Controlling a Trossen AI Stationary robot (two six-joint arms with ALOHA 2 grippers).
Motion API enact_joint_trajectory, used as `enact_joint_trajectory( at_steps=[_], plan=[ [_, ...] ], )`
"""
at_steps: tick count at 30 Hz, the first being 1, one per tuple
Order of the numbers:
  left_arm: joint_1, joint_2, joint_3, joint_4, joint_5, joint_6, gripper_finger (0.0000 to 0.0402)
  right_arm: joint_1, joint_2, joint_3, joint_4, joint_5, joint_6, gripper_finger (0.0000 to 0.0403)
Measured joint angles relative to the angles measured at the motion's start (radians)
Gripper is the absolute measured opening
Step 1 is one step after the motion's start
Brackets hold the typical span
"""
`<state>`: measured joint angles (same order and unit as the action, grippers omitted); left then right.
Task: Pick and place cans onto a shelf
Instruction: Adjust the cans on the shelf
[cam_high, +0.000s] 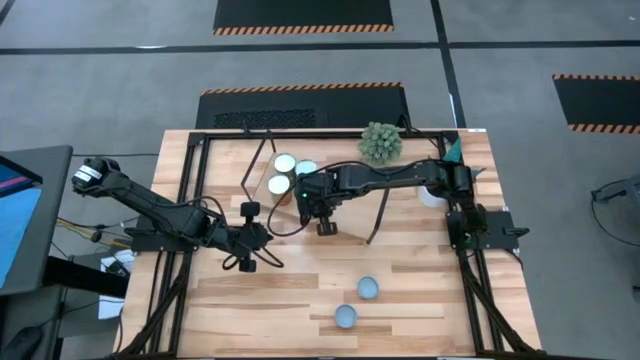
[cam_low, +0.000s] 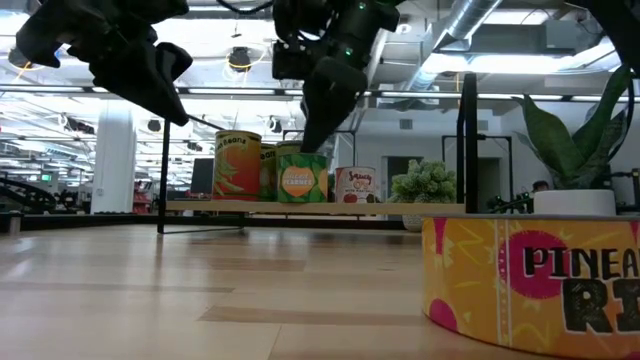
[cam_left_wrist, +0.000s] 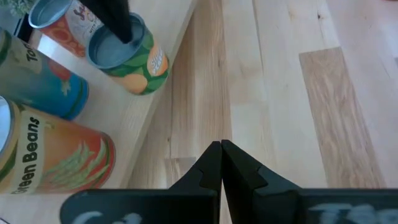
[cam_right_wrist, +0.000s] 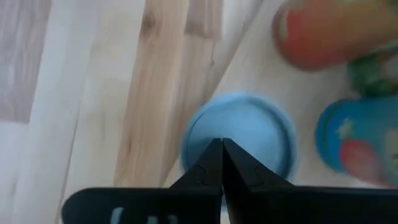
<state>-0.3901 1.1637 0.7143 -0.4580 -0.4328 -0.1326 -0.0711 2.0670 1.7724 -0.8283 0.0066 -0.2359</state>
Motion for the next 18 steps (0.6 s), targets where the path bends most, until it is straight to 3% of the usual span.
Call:
enact_joint_trajectory(
  at_steps=[18],
  plan=[
    [0.0, 0.0, 0.0, 0.0, 0.0, -0.001, 0.0, -0.031, -0.003, -0.023, -0.072, 0.042, 0.019, 0.0025]
  ],
)
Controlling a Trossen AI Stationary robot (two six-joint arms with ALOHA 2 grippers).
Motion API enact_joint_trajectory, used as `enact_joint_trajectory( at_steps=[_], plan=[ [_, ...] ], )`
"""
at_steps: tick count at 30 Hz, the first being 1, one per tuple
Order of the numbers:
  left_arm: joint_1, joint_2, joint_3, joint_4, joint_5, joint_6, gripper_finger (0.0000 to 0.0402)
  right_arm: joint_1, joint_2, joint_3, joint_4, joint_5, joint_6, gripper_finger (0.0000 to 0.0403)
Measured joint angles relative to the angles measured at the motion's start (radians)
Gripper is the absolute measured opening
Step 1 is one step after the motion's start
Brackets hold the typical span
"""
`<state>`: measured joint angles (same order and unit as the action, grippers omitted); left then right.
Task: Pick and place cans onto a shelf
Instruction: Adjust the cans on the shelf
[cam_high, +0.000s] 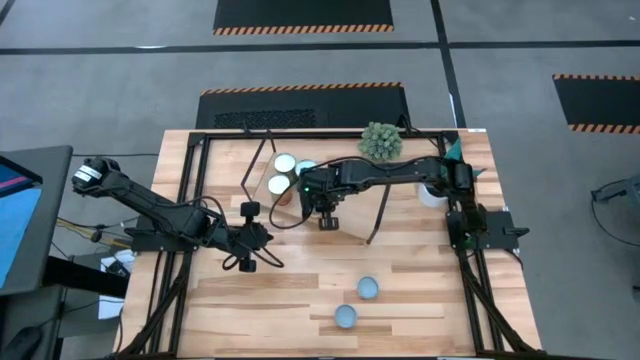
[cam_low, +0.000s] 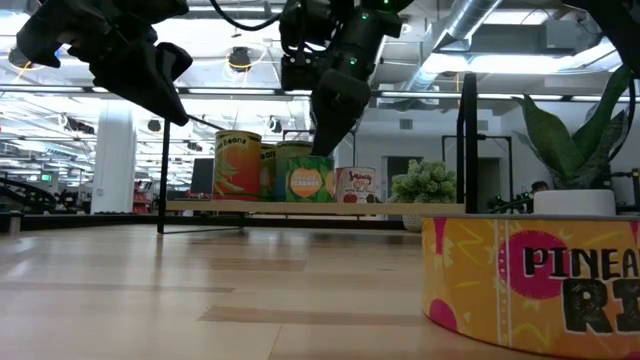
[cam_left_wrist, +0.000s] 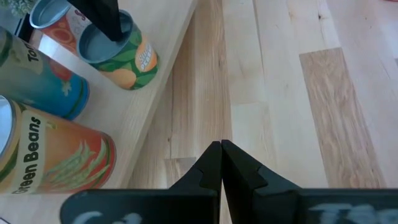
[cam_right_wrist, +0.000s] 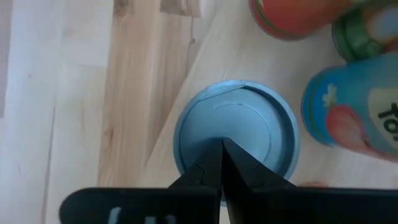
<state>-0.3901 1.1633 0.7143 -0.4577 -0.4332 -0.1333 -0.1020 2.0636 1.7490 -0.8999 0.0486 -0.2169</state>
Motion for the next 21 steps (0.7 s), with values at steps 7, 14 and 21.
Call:
enact_joint_trajectory(
  at_steps=[7, 14, 21],
  plan=[
    [0.0, 0.0, 0.0, 0.0, 0.0, 0.0, 0.0, 0.0, -0.002, 0.001, -0.053, 0.015, 0.018, 0.0018],
    [0.0, 0.0, 0.0, 0.0, 0.0, 0.0, 0.0, 0.0, -0.002, 0.001, -0.098, 0.063, 0.048, 0.0025],
    [0.0, 0.0, 0.0, 0.0, 0.0, -0.001, 0.0, 0.0, -0.001, 0.001, -0.143, 0.081, 0.079, 0.0019]
  ],
)
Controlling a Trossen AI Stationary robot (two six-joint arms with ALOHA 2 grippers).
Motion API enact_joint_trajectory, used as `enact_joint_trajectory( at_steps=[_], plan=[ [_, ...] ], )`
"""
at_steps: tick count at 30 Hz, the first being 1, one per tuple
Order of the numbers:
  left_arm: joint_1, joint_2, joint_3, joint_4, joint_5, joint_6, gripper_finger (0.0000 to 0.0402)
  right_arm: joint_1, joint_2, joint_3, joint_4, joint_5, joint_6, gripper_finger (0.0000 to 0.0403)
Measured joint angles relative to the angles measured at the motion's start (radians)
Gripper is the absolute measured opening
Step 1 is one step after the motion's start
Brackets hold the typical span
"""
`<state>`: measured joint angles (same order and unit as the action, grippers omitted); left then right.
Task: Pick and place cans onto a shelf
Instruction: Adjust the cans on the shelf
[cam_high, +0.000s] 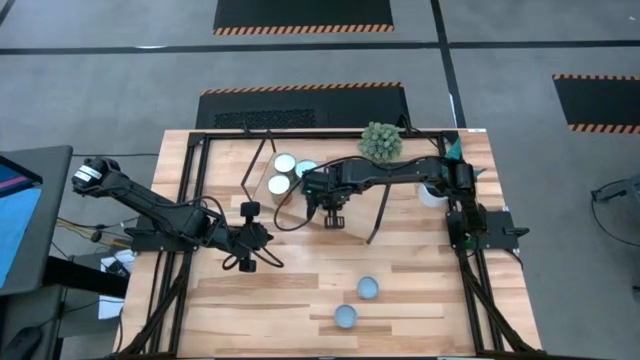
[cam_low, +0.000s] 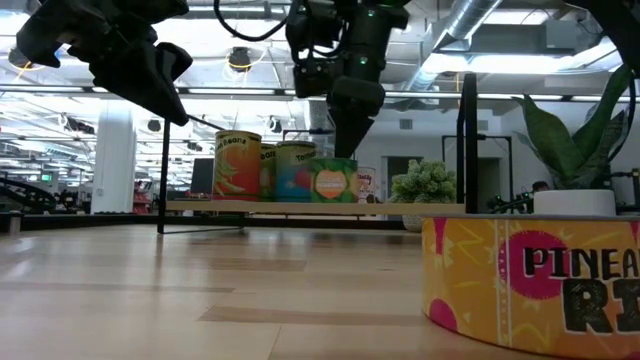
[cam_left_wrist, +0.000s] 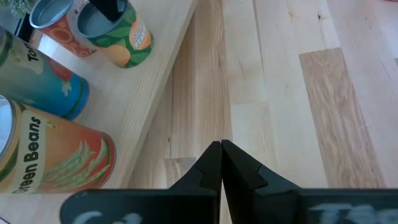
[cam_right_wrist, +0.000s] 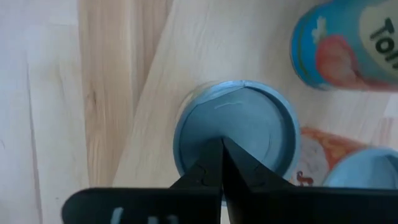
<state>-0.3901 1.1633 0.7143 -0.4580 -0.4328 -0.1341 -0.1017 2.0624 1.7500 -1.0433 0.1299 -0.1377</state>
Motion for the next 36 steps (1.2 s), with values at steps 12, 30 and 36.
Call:
enact_joint_trajectory(
  at_steps=[12, 30, 36],
  plan=[
    [0.0, 0.0, 0.0, 0.0, 0.0, -0.001, 0.0, 0.009, 0.008, 0.043, -0.057, 0.051, 0.014, 0.0023],
    [0.0, 0.0, 0.0, -0.001, -0.011, 0.022, 0.0, 0.114, 0.006, 0.291, -0.45, 0.106, 0.15, 0.002],
    [0.0, 0.0, 0.0, 0.001, -0.026, 0.021, 0.0, 0.174, -0.047, 0.241, -0.436, 0.185, 0.209, 0.0021]
  ],
)
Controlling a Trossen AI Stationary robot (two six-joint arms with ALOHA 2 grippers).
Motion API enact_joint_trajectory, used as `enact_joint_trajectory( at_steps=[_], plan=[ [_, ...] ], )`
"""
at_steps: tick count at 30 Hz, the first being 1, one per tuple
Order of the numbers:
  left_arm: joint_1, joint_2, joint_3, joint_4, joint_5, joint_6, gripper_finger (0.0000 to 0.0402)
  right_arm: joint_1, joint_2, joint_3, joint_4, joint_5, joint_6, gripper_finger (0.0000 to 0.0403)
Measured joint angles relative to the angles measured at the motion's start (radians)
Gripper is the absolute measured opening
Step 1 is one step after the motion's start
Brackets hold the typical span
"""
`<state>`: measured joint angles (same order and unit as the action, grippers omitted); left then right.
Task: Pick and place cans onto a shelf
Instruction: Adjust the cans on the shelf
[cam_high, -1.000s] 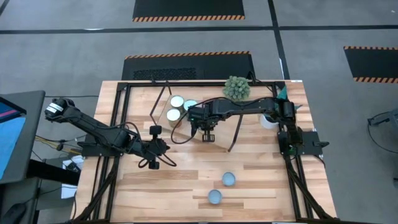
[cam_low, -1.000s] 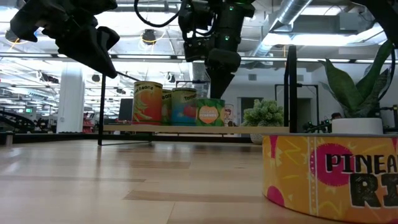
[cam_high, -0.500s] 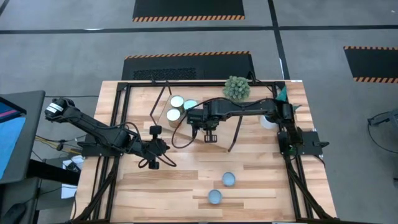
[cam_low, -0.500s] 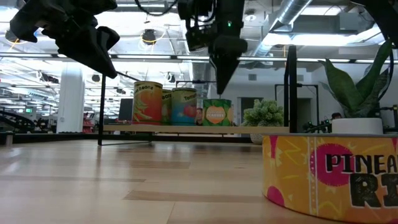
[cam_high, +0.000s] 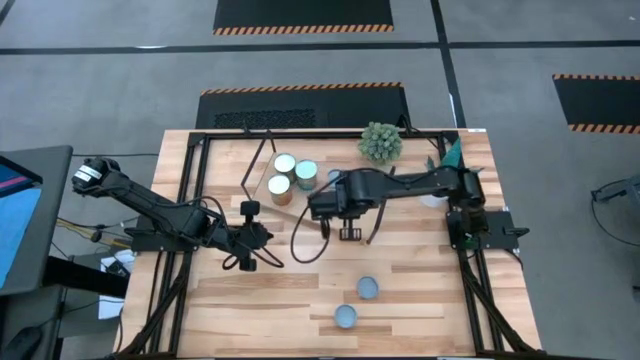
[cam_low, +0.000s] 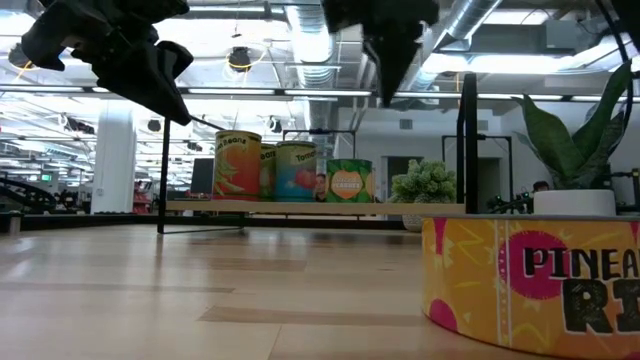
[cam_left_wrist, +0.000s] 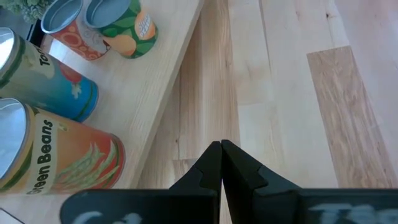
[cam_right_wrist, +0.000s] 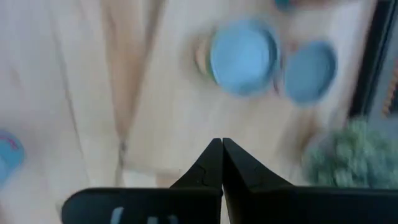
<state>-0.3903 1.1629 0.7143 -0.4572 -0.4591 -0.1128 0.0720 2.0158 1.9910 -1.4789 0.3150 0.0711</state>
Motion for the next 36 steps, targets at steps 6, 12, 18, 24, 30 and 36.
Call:
enact_joint_trajectory(
  at_steps=[6, 12, 18, 24, 30, 36],
  plan=[
    [0.0, 0.0, 0.0, -0.001, 0.001, -0.005, 0.0, -0.02, -0.007, -0.124, 0.11, -0.001, -0.008, 0.0023],
    [0.0, 0.0, 0.0, -0.002, 0.006, -0.004, 0.0, -0.078, -0.007, -0.243, 0.158, -0.002, -0.008, 0.0017],
    [0.0, 0.0, 0.0, -0.002, 0.005, -0.003, 0.0, -0.119, -0.008, -0.304, 0.254, -0.011, -0.051, 0.0021],
    [0.0, 0.0, 0.0, -0.002, 0.003, -0.003, 0.0, -0.135, -0.008, -0.321, 0.305, -0.026, -0.076, 0.0022],
    [0.0, 0.0, 0.0, -0.002, 0.003, -0.003, 0.0, -0.133, -0.008, -0.321, 0.331, -0.027, -0.083, 0.0017],
    [0.0, 0.0, 0.0, -0.002, 0.003, -0.004, 0.0, -0.131, -0.008, -0.321, 0.347, -0.027, -0.082, 0.0023]
  ],
)
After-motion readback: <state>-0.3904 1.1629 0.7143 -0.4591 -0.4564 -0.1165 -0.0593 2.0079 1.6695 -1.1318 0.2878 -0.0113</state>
